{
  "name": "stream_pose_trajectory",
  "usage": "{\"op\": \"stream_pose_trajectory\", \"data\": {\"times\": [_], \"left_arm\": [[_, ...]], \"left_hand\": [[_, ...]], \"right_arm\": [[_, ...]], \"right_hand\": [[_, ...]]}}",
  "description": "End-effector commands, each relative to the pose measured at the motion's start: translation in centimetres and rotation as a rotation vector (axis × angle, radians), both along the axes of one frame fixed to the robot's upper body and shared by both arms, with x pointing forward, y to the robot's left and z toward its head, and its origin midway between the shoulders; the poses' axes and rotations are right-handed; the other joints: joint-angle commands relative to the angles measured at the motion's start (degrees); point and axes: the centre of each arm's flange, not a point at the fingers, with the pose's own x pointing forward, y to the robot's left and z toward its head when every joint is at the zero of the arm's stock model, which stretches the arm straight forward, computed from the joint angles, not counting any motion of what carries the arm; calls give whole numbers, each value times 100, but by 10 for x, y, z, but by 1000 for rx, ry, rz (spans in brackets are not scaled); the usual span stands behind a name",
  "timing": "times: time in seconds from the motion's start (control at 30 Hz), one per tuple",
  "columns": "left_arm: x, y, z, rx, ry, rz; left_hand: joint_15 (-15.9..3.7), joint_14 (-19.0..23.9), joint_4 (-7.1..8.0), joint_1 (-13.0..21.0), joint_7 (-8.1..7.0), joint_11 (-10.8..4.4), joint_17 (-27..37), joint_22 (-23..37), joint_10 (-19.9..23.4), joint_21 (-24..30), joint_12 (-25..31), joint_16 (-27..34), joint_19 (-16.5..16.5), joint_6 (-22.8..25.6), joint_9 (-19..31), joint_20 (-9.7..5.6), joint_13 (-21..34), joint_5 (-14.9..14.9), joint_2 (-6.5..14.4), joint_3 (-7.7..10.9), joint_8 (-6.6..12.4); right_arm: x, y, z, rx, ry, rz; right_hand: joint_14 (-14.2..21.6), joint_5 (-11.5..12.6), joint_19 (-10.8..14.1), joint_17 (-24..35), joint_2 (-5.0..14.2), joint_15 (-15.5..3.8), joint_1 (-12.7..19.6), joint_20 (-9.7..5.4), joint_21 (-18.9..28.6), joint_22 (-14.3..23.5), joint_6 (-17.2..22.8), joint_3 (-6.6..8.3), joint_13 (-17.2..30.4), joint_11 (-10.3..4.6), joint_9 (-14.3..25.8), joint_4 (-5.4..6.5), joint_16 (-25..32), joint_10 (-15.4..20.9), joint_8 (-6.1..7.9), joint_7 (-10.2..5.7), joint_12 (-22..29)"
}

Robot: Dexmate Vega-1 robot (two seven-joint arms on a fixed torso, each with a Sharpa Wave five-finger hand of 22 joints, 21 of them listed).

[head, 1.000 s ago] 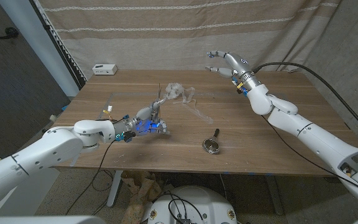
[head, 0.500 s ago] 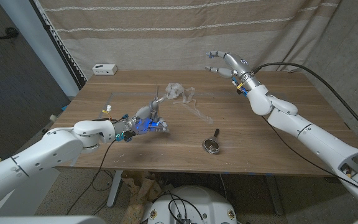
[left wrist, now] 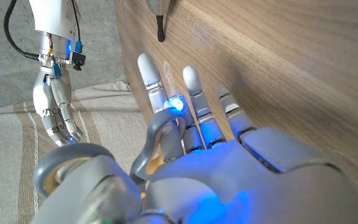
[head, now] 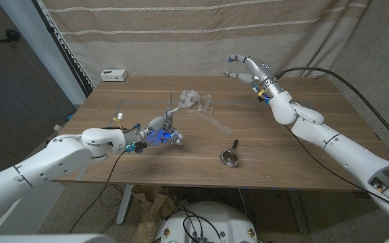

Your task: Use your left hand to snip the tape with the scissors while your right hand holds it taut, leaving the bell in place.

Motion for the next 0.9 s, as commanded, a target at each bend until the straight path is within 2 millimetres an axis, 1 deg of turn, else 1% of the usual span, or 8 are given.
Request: {"op": "stream_pose_trajectory", "data": {"times": [0.03,0.43,0.5,0.57,0.63,0.73,0.8,0.9], "left_arm": [[-1,0,4,30,2,-1],[-1,-2,5,30,-3,-14],[-1,-3,6,30,-5,-16],[-1,-3,6,31,-8,-18],[-1,-3,6,32,-10,-19],[-1,-3,7,34,-14,-22],[-1,-4,7,34,-13,-26],[-1,-5,6,32,-16,-30]], "left_hand": [[3,-79,598,-302,342,-23,-11,18,-116,-43,43,22,7,-503,30,57,443,47,-339,-734,-71],[22,-89,571,-310,367,9,-73,17,-119,-54,60,17,8,-405,77,52,438,74,-339,-737,-25],[19,-89,566,-311,389,11,-75,17,-107,-58,65,24,4,-369,87,55,439,79,-338,-736,-9],[8,-80,562,-311,385,9,-89,16,-104,-61,66,23,0,-359,93,52,439,83,-338,-736,-4],[9,-93,556,-311,364,6,-78,16,-89,-63,70,34,0,-329,104,51,439,89,-336,-735,11],[19,-87,548,-311,374,19,-90,16,-91,-66,69,40,-3,-335,120,47,440,99,-334,-734,11],[8,-89,544,-311,377,15,-92,16,-86,-68,70,44,-4,-328,128,44,440,104,-333,-733,16],[15,-102,538,-309,372,-2,-75,16,-84,-70,69,59,-7,-333,139,49,440,111,-332,-732,15]], "right_arm": [[-2,-4,3,1,-4,-7],[0,0,-5,-24,-2,-20],[2,3,-7,-29,19,-15],[2,6,-9,-42,12,-25],[2,10,-12,-61,-12,-44],[3,16,-16,-70,-1,-50],[5,20,-20,-80,6,-52],[6,25,-24,-92,-6,-57]], "right_hand": [[-17,33,18,-1,-26,-81,-35,42,-34,14,26,-9,1,-12,19,-35,-6,35,-2,3,-11],[-102,41,9,-2,-20,-139,-91,84,-99,14,-53,-31,-2,78,18,-25,-35,-14,-76,72,-41],[63,60,462,-13,-14,57,-60,240,-25,5,-121,-27,-1,158,19,-79,27,-37,-162,188,-64],[49,64,585,-21,-30,108,-42,293,-22,-2,-142,-30,2,178,20,-106,9,-45,-191,246,-71],[-151,76,399,-16,-6,-62,-42,401,-173,-1,-181,-28,6,173,24,-124,-65,-80,-244,242,-90],[-192,80,204,-10,-12,-104,-103,324,-300,6,-197,-57,7,153,26,-106,-67,-92,-276,234,-98],[-120,85,232,-13,-28,154,-148,330,-342,9,-211,-85,7,150,27,-99,-31,-97,-307,239,-107],[-164,88,264,-18,-43,166,-161,400,-353,9,-220,-97,7,159,27,-102,-50,-96,-320,266,-110]]}}
